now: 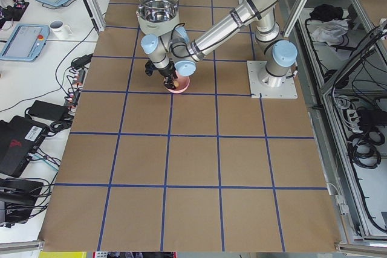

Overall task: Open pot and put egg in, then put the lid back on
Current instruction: 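Lift the glass lid aside with the right gripper while the left grasps the egg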

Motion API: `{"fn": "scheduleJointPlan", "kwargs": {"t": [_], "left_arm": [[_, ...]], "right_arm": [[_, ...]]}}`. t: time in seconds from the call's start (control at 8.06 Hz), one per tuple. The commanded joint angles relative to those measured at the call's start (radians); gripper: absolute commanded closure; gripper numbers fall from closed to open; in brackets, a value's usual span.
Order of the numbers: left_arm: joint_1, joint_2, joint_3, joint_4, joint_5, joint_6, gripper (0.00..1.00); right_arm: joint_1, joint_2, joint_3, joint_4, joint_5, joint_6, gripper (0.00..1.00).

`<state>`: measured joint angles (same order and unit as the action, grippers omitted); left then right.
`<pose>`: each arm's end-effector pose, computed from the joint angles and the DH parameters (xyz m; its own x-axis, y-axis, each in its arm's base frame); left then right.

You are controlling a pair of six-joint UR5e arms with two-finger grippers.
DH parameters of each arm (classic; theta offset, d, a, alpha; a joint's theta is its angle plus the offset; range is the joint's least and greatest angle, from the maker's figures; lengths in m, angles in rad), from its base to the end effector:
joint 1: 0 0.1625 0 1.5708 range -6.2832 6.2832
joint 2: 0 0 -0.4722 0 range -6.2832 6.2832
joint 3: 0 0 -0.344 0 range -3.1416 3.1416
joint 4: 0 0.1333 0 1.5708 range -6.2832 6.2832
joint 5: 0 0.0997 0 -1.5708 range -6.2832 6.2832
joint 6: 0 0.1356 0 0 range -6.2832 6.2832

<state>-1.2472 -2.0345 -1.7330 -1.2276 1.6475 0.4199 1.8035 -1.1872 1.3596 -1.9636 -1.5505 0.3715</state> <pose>0.0577 -0.5587 0.2257 -0.9939 0.1002 0.0465 0.1093 0.9524 0.2847 0.2806 -0.5939 0.4309 -0.9872 0.1258 -0.0978 0.1431 0.9700 -0.1965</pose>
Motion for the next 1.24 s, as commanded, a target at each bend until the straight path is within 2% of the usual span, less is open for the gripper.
{"fn": "scheduleJointPlan", "kwargs": {"t": [0.0, 0.25, 0.37, 0.5, 0.62, 0.74, 0.99, 1.12], "left_arm": [[0.000, -0.003, 0.000, 0.000, 0.003, 0.007, 0.54], [0.000, -0.003, 0.001, 0.000, 0.000, 0.007, 0.55], [0.000, -0.003, 0.001, 0.000, -0.002, 0.014, 0.61], [0.000, -0.001, 0.003, 0.000, -0.002, 0.017, 0.79], [0.000, 0.013, 0.006, 0.000, -0.002, 0.019, 0.84], [-0.005, 0.045, 0.018, 0.003, -0.003, 0.016, 0.84], [-0.014, 0.172, 0.020, -0.032, -0.011, 0.008, 0.84], [-0.040, 0.207, 0.035, -0.030, -0.068, -0.016, 0.84]], "right_arm": [[-0.125, -0.054, 0.007, 0.103, 0.012, -0.210, 1.00], [-0.194, -0.087, 0.016, 0.152, 0.006, -0.354, 1.00], [-0.244, -0.095, 0.016, 0.185, 0.009, -0.411, 1.00], [-0.286, -0.113, 0.016, 0.222, 0.012, -0.468, 1.00], [-0.321, -0.124, 0.016, 0.238, 0.010, -0.546, 1.00], [-0.352, -0.152, 0.016, 0.270, 0.012, -0.589, 1.00], [-0.391, -0.181, 0.019, 0.296, 0.030, -0.656, 1.00], [-0.394, -0.186, 0.024, 0.292, 0.053, -0.660, 1.00]]}}
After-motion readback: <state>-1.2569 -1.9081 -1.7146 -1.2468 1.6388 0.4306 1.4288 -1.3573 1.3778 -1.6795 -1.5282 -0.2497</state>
